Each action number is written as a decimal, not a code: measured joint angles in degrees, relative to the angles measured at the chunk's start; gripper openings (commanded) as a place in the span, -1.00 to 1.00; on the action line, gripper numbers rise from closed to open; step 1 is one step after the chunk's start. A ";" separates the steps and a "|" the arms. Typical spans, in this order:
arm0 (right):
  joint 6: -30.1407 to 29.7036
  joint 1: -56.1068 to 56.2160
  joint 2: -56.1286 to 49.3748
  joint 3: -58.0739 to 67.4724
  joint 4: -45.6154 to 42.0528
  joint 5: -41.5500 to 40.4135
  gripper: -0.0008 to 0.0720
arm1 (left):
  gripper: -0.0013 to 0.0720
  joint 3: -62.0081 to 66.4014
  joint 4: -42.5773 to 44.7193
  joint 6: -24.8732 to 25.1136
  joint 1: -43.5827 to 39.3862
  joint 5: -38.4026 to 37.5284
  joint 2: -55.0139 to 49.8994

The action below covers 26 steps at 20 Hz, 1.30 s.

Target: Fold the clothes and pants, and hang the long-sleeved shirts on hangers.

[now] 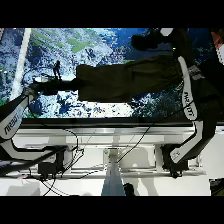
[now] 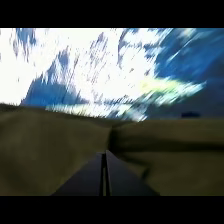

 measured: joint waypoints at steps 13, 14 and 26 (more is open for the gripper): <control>-2.45 19.32 -3.37 -13.03 11.47 -8.22 -0.90 | -0.92 22.10 12.11 -14.25 7.50 -20.20 14.95; -2.45 21.79 -3.43 -13.11 12.24 -10.60 -0.90 | -0.92 22.64 12.31 -14.56 7.61 -20.63 16.41; -2.89 18.69 1.18 -4.42 -3.58 -8.04 -0.89 | -0.92 24.09 9.42 -15.56 -4.02 -12.76 15.87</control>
